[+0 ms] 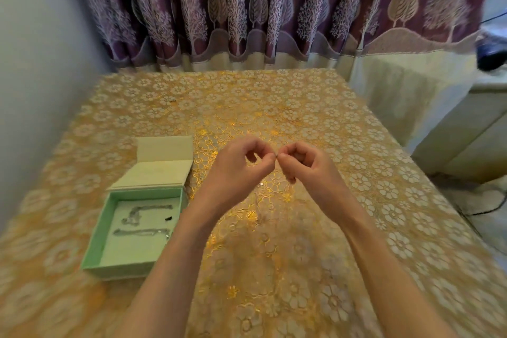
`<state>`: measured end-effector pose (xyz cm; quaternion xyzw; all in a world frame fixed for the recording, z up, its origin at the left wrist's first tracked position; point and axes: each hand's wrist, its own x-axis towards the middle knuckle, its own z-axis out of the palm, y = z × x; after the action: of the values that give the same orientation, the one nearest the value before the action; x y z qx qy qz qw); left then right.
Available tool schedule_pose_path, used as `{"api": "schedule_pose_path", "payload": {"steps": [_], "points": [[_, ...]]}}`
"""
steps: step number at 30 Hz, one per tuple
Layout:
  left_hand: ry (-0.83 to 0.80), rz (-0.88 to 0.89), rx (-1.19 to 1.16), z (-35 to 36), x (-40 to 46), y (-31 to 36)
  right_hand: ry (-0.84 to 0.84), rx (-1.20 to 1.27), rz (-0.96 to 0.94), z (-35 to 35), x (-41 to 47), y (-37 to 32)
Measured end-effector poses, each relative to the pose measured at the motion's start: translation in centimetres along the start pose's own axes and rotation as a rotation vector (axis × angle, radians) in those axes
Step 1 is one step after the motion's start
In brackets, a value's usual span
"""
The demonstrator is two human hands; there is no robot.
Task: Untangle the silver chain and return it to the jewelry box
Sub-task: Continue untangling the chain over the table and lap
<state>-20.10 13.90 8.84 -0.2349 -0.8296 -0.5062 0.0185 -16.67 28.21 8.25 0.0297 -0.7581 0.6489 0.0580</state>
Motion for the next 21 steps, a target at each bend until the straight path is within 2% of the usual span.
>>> {"api": "schedule_pose_path", "payload": {"steps": [10,15,18,21], "points": [[-0.061,-0.049,-0.267,-8.0,-15.0,11.0,-0.138,0.215,-0.111,4.6,-14.0,-11.1],[-0.008,-0.026,-0.358,-10.1,-21.6,14.3,-0.228,0.288,-0.212,6.3,-20.0,-14.6],[0.013,-0.010,-0.367,-10.9,-24.8,15.5,-0.294,0.246,-0.310,7.0,-23.1,-15.6],[0.043,0.001,-0.349,-11.1,-27.5,16.4,-0.287,0.118,-0.358,7.7,-25.7,-15.9]]}}
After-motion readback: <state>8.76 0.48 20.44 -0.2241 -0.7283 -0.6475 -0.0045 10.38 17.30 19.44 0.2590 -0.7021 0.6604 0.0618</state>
